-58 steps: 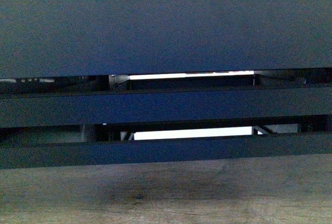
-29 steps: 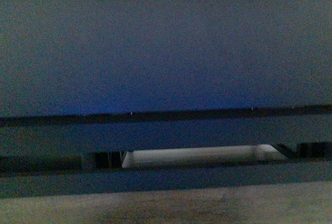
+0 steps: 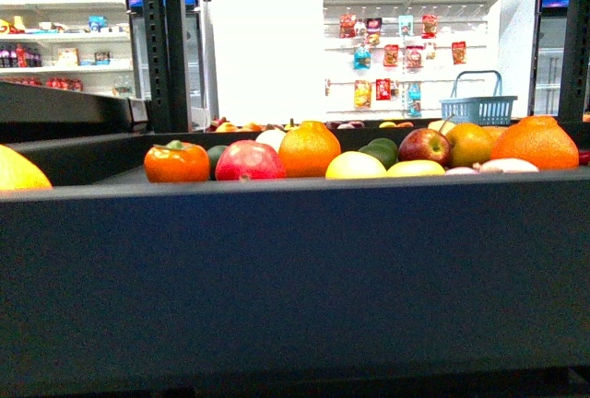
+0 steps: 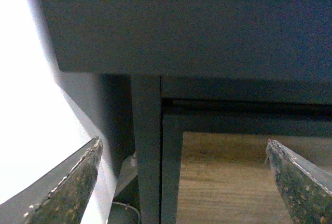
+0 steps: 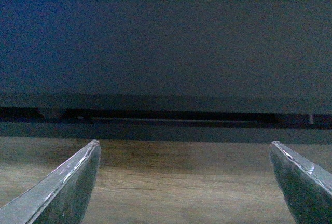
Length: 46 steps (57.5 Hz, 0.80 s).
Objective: Pick lemon from shelf
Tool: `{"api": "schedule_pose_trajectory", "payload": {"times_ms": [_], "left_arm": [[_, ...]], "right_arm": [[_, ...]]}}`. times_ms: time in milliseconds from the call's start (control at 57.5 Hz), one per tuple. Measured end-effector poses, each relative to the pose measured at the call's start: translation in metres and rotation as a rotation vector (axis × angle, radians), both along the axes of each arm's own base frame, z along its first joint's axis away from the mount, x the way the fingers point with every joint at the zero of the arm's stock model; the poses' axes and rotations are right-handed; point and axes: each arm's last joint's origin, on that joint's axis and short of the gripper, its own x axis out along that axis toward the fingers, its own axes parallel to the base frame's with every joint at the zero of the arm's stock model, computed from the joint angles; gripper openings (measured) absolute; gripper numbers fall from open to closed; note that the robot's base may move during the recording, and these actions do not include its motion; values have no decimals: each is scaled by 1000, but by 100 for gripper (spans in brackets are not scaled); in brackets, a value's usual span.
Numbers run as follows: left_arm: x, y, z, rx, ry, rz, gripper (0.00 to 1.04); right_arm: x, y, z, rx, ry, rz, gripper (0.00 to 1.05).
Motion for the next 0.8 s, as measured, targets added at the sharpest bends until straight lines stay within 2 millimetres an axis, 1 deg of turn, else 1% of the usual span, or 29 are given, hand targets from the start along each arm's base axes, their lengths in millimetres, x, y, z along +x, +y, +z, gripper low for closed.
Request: {"api": "schedule_pose_trajectory", "payload": {"times_ms": [800], "left_arm": [[0,0,0,0,0,0,97]], "right_arm": [[0,0,0,3,0,0,97]]}}
